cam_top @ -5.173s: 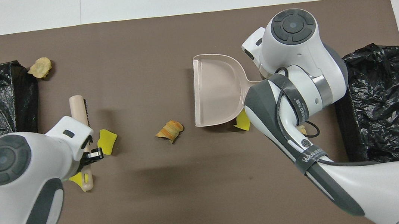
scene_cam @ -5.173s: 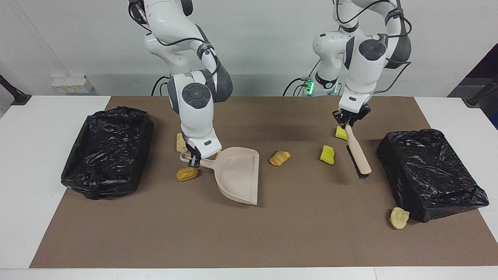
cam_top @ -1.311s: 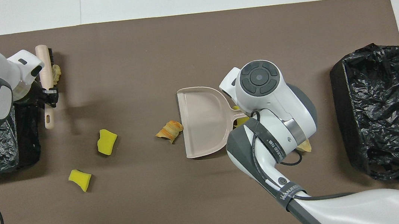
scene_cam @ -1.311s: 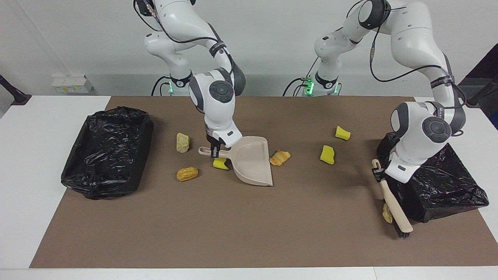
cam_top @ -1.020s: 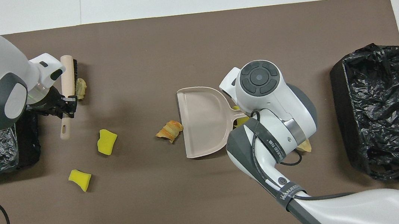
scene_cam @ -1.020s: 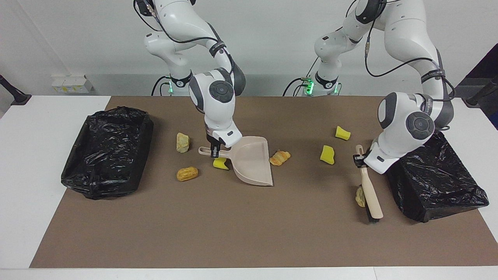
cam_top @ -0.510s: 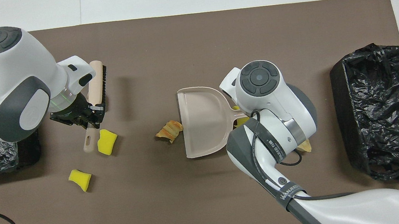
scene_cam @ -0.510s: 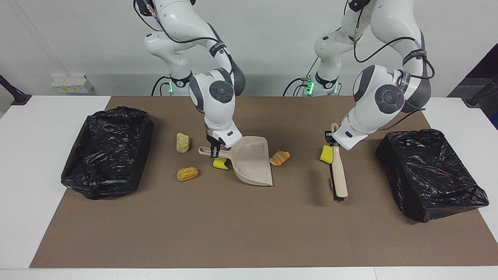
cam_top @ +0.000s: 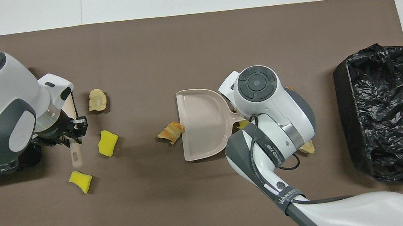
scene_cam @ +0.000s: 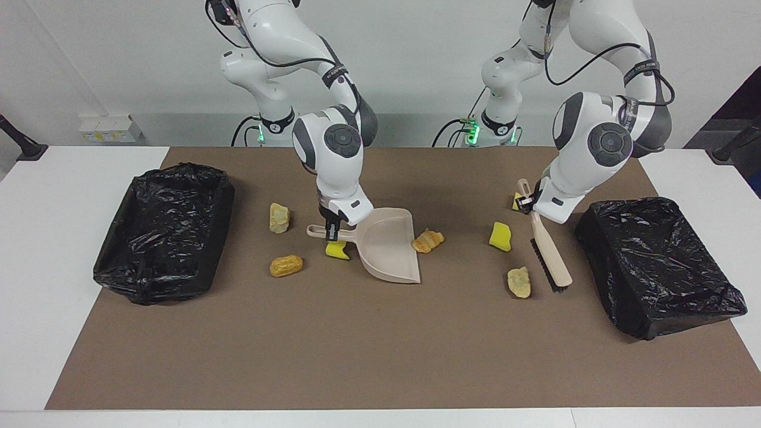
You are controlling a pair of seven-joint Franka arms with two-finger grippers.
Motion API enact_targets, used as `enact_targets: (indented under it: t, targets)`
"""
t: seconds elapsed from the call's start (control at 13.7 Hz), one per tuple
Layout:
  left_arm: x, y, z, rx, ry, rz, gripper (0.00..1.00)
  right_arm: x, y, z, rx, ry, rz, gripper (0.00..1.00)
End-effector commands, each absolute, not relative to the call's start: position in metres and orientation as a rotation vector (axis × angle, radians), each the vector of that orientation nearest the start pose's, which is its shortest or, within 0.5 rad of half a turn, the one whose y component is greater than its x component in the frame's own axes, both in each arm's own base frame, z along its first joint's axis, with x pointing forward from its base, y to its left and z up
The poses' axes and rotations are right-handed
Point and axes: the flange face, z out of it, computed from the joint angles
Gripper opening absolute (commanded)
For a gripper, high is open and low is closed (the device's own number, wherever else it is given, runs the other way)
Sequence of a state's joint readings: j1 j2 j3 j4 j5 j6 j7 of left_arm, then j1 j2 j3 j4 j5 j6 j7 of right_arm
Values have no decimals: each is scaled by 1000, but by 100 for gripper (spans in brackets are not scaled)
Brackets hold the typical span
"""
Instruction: Sweep and dump trash in bin
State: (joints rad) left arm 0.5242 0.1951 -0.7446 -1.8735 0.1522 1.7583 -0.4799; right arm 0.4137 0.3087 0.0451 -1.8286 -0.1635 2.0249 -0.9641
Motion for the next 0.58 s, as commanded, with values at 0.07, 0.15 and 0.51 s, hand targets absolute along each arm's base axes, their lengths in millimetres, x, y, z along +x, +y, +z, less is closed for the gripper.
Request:
enact_targets:
  t: [0.07,0.15,0.51]
  targets:
    - [547,-72,389,-3063,-64,296,0,551,280,348,-2408,-2171,199,0]
    - [549,-72,382,-3086,53,302,0,551,280,347,-2411,-2168,201,0]
    - [528,-130,365,-3057,426,402,0,551,280,347,-2413,-2166,201,0]
